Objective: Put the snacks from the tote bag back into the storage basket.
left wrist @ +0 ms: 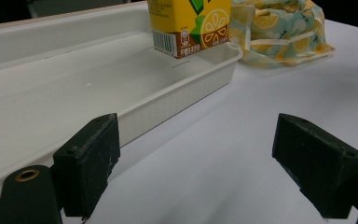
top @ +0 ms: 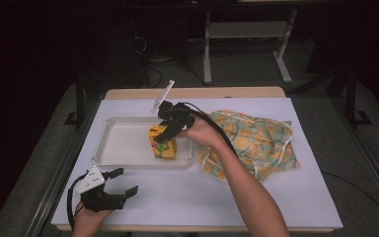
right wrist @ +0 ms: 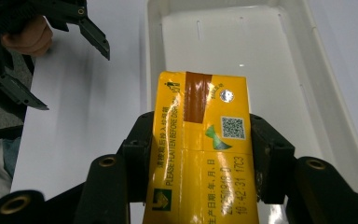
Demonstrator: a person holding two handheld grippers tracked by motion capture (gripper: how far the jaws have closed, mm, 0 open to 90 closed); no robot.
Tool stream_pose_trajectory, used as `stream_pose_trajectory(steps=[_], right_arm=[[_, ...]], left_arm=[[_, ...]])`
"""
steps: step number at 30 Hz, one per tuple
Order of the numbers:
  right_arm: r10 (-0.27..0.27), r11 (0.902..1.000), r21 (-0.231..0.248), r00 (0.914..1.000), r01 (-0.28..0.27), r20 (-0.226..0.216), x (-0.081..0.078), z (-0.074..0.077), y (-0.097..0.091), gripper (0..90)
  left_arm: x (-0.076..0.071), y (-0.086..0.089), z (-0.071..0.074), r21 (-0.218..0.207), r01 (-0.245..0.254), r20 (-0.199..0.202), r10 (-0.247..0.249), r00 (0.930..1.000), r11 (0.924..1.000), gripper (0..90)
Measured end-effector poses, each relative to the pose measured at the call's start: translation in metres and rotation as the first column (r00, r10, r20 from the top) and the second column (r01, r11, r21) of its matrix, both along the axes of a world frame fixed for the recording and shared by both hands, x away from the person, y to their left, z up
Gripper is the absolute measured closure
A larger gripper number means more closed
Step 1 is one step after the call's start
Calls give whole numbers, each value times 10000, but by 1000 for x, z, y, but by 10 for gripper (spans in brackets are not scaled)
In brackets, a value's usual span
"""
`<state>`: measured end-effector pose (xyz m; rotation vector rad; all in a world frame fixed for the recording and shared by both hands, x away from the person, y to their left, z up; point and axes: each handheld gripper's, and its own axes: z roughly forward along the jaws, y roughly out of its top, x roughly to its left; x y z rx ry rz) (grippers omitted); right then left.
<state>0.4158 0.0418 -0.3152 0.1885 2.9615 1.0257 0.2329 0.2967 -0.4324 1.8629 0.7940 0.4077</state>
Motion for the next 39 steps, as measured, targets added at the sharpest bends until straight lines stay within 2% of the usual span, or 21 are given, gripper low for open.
stream_pose_trajectory(steps=[17, 19, 26, 28, 33, 36, 39], right_arm=[[32, 9999, -132, 9999, -34, -155, 3, -8, 7, 493], [58, 9999, -141, 10000, -59, -80, 4, -10, 7, 493], [89, 9997, -216, 9997, -94, -227, 7, -18, 7, 493], [47, 9997, -222, 9997, -53, -256, 9, -21, 7, 493], [27, 9992, -408, 9994, -41, -334, 11, -28, 9, 492], [62, 9994, -330, 9995, -72, -312, 12, -30, 9, 492], [49, 9990, -442, 9989, -70, -466, 12, -33, 11, 493]], left_arm=[[0, 0, 0, -87, -18, -23, 18, 10000, 10000, 148], [0, 0, 0, -67, 8, -7, -8, 10000, 10000, 148], [0, 0, 0, -97, -1, -1, 1, 10000, 10000, 148], [0, 1, 1, 11, 46, 37, -46, 10000, 10000, 148], [0, 0, 1, -120, -32, 0, 32, 10000, 9999, 148], [0, 0, 1, -88, -5, 1, 5, 10000, 10000, 148], [0, 0, 0, -26, 17, 12, -16, 10000, 10000, 148]])
